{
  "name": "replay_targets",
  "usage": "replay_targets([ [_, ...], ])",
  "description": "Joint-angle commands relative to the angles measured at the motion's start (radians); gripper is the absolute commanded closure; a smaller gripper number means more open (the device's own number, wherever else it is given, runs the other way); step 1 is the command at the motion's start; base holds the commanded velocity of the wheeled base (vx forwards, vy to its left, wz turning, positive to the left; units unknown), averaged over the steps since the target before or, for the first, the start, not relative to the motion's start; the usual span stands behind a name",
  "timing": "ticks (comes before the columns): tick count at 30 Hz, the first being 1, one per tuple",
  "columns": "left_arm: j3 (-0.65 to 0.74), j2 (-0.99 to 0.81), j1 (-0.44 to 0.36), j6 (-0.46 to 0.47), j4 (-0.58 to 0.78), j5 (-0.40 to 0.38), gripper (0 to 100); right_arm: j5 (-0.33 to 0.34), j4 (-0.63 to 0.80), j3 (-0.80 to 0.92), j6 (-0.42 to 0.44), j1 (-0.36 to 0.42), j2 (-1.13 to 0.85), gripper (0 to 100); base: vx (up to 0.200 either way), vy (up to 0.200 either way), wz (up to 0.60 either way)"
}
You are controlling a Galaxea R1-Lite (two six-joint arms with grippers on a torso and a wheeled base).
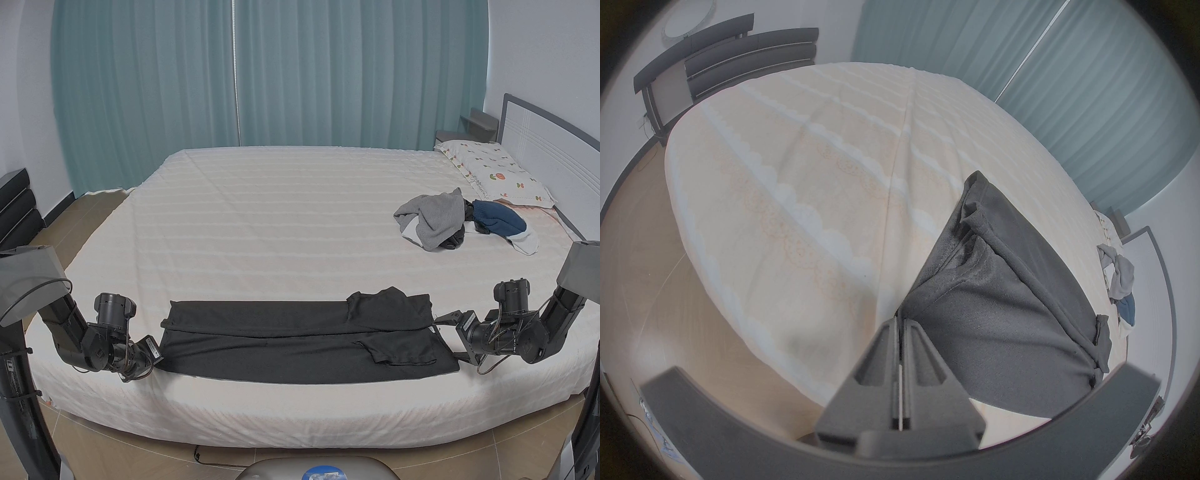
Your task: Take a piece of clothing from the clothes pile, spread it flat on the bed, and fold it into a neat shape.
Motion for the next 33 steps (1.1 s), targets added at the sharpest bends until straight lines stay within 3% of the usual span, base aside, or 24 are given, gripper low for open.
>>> replay_targets([
  [1, 0.001, 0.0, 0.0, -0.001, 0.001, 0.0, 100, 0.001, 0.0, 0.0, -0.001, 0.0, 0.002, 0, 0.0, 0.0, 0.0],
  [3, 0.003, -0.003, 0.002, -0.001, 0.0, 0.0, 100, 0.001, 0.0, 0.0, -0.001, 0.0, 0.002, 0, 0.0, 0.0, 0.0],
  [4, 0.003, -0.006, 0.002, -0.001, 0.0, 0.0, 0, 0.001, 0.0, 0.0, -0.001, 0.0, 0.0, 0, 0.0, 0.0, 0.0],
  [8, 0.004, -0.046, 0.017, -0.005, -0.012, -0.02, 0, 0.001, 0.0, 0.0, -0.001, 0.0, 0.0, 0, 0.0, 0.0, 0.0],
  [15, -0.016, -0.12, 0.051, -0.012, -0.005, -0.137, 0, 0.001, 0.0, -0.006, -0.001, 0.0, 0.008, 0, 0.0, 0.0, 0.0],
  [25, -0.131, -0.037, -0.006, -0.001, -0.012, -0.212, 0, 0.001, 0.0, -0.001, -0.001, 0.002, 0.026, 0, 0.0, 0.0, 0.0],
  [28, -0.158, 0.009, -0.015, 0.028, -0.015, -0.233, 0, 0.001, 0.0, 0.0, -0.003, 0.008, 0.029, 0, 0.0, 0.0, 0.0],
  [30, -0.161, 0.057, -0.015, 0.099, -0.042, -0.241, 0, 0.001, 0.0, 0.0, -0.007, 0.014, 0.04, 0, 0.0, 0.0, 0.0],
  [33, -0.158, 0.072, -0.013, 0.113, -0.083, -0.241, 0, -0.001, 0.0, 0.0, -0.007, 0.02, 0.043, 0, 0.0, 0.0, 0.0],
])
